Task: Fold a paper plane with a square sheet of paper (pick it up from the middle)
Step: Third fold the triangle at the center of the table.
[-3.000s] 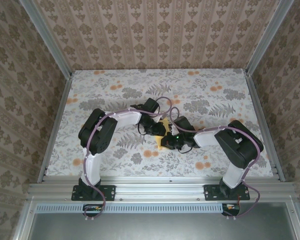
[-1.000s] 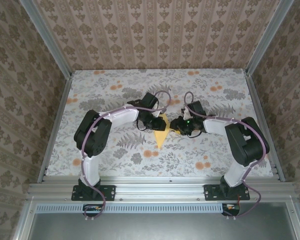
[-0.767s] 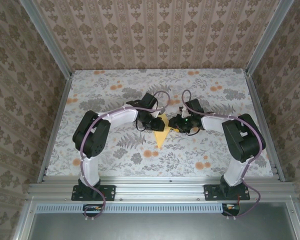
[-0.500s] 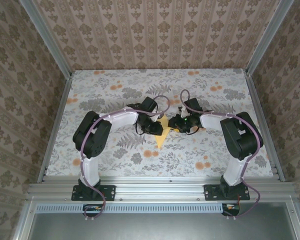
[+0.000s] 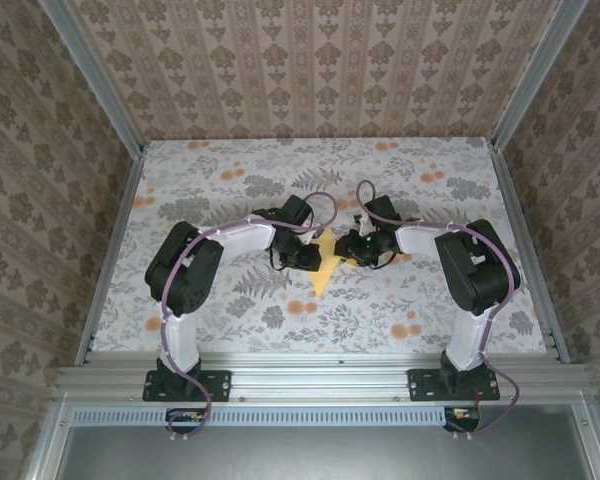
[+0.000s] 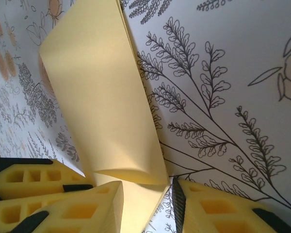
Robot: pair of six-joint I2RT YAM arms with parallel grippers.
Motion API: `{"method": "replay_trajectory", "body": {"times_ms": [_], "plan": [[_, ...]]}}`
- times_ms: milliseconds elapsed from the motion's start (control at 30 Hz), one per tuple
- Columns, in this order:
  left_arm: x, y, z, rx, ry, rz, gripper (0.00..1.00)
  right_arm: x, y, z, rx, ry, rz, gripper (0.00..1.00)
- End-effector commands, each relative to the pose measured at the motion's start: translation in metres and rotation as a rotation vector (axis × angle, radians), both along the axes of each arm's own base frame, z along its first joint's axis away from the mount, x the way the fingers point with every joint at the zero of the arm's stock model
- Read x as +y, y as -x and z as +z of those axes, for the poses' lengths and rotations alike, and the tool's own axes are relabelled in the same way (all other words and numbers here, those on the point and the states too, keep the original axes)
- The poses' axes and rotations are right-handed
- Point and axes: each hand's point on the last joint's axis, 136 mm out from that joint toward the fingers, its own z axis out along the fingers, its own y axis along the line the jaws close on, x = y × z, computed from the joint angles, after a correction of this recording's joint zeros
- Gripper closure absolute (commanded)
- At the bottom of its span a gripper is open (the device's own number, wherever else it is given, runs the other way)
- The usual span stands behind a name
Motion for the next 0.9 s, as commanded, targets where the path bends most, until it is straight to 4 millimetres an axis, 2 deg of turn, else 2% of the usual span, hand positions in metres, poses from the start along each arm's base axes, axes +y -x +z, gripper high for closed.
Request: {"method": "replay_trajectory", "body": {"times_ms": [0, 267, 533, 633, 733, 867], "plan": [[0.009, 0.000, -0.017, 0.007, -0.037, -0.004, 0.86, 0.007, -0.002, 0.004, -0.011, -0.024, 0.022, 0.65], [0.012, 0.001, -0.022, 0.014, -0.044, -0.002, 0.88, 0.011, 0.003, 0.011, -0.014, -0.040, 0.028, 0.67], [0.012, 0.002, -0.028, 0.027, -0.044, -0.007, 0.88, -0.011, 0.013, 0.012, -0.030, 0.113, 0.024, 0.64], [0.012, 0.003, -0.030, 0.030, -0.048, -0.010, 0.88, -0.008, 0.012, 0.017, -0.042, 0.096, 0.020, 0.64], [0.013, 0.004, -0.031, 0.034, -0.051, -0.011, 0.88, 0.005, 0.009, 0.022, -0.046, 0.031, 0.027, 0.64], [0.014, 0.004, -0.033, 0.037, -0.051, -0.009, 0.88, 0.014, 0.006, 0.019, -0.032, 0.004, 0.038, 0.65]]}}
